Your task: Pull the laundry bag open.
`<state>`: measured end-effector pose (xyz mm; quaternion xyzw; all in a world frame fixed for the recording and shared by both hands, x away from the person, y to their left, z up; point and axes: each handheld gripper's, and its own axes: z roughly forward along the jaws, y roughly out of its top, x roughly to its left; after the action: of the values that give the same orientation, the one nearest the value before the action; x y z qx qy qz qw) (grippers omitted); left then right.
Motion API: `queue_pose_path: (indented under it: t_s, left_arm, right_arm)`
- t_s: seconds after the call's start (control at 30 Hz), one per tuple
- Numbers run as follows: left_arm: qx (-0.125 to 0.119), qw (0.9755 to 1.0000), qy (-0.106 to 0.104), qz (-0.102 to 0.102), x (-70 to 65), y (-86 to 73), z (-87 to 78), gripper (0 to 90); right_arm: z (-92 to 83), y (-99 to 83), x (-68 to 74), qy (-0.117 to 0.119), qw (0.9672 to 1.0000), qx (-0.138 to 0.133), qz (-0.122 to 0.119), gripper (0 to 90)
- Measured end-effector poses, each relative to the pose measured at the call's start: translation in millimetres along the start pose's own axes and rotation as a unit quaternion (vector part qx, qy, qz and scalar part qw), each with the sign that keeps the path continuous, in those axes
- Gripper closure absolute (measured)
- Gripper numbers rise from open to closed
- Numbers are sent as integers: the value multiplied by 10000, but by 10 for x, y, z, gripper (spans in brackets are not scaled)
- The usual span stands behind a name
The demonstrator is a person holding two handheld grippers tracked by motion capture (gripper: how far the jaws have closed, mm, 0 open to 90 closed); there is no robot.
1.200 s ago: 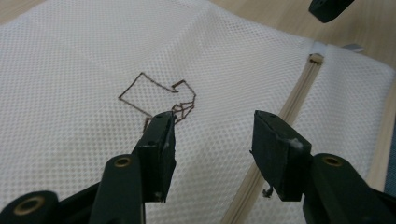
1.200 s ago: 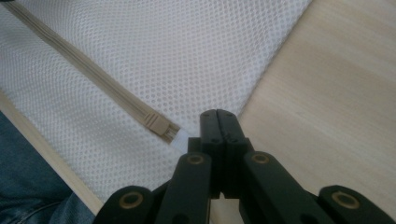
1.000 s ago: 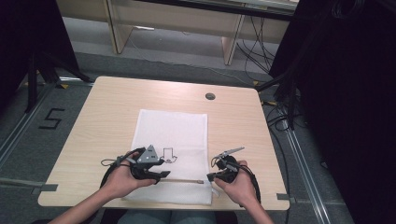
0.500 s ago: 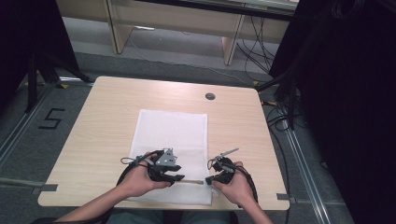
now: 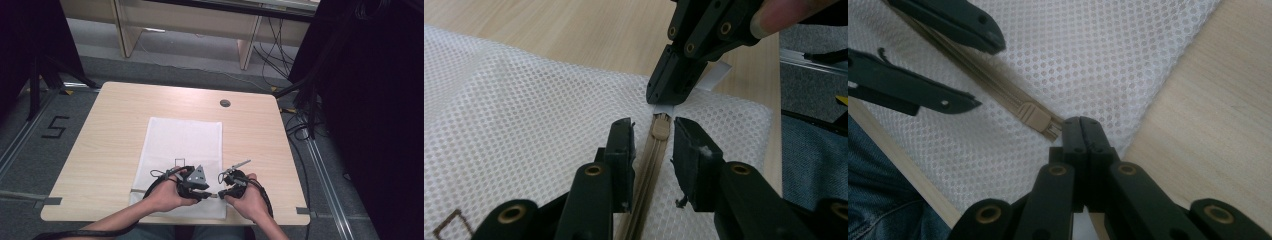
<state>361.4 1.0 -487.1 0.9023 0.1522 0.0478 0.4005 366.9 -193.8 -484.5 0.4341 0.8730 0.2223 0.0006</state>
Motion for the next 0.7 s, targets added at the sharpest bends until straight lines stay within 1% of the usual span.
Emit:
queue_pose_path:
  t_s: [0.07, 0.1, 0.17, 0.23, 0.27, 0.3, 0.37, 0.4, 0.43, 0.47, 0.5, 0.57, 0.63, 0.67, 0.7]
  left_arm:
    - [-22, 10000, -68, -37, -9, 17, 38, 697]
    - [-6, 10000, -73, -49, -12, 23, 47, 704]
    - [-57, 9999, -128, -96, -30, 31, 83, 711]
    - [-16, 9999, -142, -87, -35, 27, 110, 712]
    - [13, 9999, -129, -12, -29, 26, 130, 713]
    - [28, 9999, -137, -39, -31, 22, 145, 714]
    - [45, 9999, -158, -25, -36, 19, 190, 714]
    - [116, 9998, -163, 40, -33, 20, 202, 714]
    - [128, 9998, -155, 33, -36, 19, 213, 714]
    - [134, 9998, -171, 51, -28, 21, 230, 715]
    - [138, 9998, -170, 2, -30, 22, 240, 716]
    - [140, 9997, -192, 27, -28, 23, 257, 724]
    - [181, 9997, -187, 38, -32, 16, 277, 735]
    - [193, 9996, -182, 76, -34, 15, 286, 740]
    - [160, 9997, -196, 48, -44, 14, 298, 741]
  right_arm:
    - [1, 3, 1, 21, 10000, 25, 19, 900]
    - [2, 5, -2, 34, 10000, 8, -13, 900]
    - [3, 7, -6, 53, 10000, 5, 2, 900]
    - [-1, 2, -11, 82, 10000, 1, 39, 900]
    - [-4, 1, 1, 67, 9998, 21, 173, 900]
    - [-6, 1, 0, 83, 9998, 29, 194, 900]
    - [-2, 3, -6, 94, 9998, 20, 170, 900]
    - [2, 6, -18, 105, 9999, 9, 97, 900]
    - [1, 6, -24, 97, 9999, 20, 94, 900]
    - [2, 6, -22, 119, 9999, 4, 119, 900]
    - [1, 7, -24, 140, 9998, 2, 122, 900]
    - [0, 7, -26, 161, 9998, 1, 119, 900]
    - [-7, 2, -16, 132, 9995, 59, 263, 900]
    - [-4, 3, -22, 136, 9997, 36, 224, 900]
    - [-4, 3, -22, 136, 9996, 38, 229, 900]
